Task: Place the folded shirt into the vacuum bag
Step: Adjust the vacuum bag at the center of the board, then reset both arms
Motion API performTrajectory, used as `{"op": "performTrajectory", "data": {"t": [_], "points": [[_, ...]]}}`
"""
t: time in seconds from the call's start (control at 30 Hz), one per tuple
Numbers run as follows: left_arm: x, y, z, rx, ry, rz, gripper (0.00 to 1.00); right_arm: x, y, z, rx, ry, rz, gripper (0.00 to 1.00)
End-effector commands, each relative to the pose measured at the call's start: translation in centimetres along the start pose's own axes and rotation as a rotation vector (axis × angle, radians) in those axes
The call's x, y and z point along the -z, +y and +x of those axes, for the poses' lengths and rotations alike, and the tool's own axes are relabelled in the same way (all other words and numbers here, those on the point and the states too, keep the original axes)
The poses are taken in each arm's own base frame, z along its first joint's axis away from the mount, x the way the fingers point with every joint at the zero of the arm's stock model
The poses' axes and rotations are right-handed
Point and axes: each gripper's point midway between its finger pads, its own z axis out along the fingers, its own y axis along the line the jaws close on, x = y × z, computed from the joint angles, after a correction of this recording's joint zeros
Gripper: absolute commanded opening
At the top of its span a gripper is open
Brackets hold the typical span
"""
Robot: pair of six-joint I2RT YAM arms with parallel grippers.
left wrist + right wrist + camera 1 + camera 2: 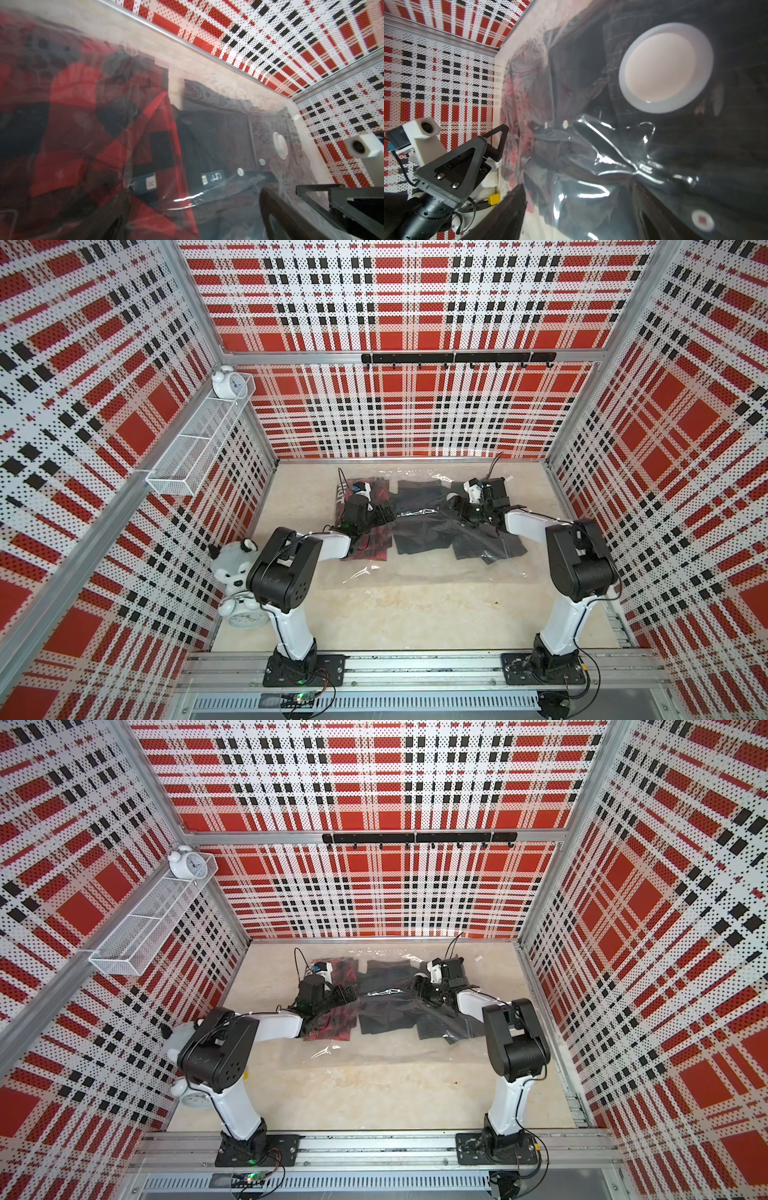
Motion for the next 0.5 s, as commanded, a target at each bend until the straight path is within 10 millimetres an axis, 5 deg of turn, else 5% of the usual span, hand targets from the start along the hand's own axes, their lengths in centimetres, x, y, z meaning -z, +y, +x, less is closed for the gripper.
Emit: {"op": "performTrajectory", "data": {"t": [0.0,0.07,0.1,0.17,0.47], "points": [[3.3,-1.8,-1.2,-0.081,-0.052,-0.041,0.98,4.2,3.8,-1.2,0.083,-0.090,-0.048,0.83],[5.0,-2.5,-1.5,-0.114,-0.076,-0.076,0.98,6.6,5.8,-1.4,0.118,-0.136,-0.080,0.83],[5.9,-2.8,-1.5,-0.130,-0.084,-0.095,0.98,7.6,3.8,-1.4,0.157,-0.171,0.055,0.97],[7.5,-3.2,-1.5,-0.155,-0.086,-0.134,0.98,9.8,4.3,-1.3,0.194,-0.210,0.093,1.00],[16.8,-5.3,-3.2,-0.215,-0.252,-0.250,0.98,20.9,6.8,-0.6,0.362,-0.454,0.241,1.00]]}}
